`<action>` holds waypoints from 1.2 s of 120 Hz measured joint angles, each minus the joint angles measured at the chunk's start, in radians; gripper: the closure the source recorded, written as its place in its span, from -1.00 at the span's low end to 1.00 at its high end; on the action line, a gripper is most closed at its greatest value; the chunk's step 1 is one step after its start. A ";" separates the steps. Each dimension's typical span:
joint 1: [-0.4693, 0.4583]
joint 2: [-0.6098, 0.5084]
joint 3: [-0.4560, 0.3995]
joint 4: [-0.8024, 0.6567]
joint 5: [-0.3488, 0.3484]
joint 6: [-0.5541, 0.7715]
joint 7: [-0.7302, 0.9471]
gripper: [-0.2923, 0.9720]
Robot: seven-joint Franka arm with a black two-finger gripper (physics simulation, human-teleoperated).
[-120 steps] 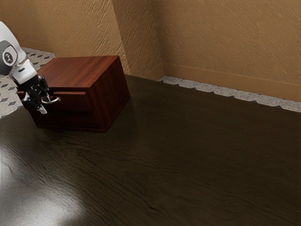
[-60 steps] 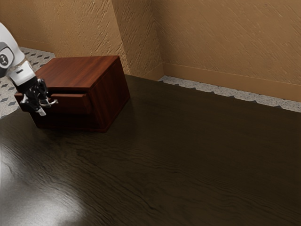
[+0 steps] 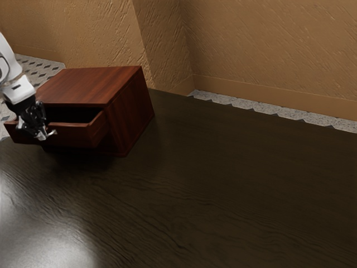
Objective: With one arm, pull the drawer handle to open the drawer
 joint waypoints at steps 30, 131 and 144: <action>0.016 -0.046 -0.001 -0.065 -0.020 0.016 -0.017 0.34; 0.010 -0.271 0.059 -0.202 -0.111 0.037 -0.019 0.05; -0.042 -0.298 0.086 -0.145 -0.120 0.023 -0.020 -0.18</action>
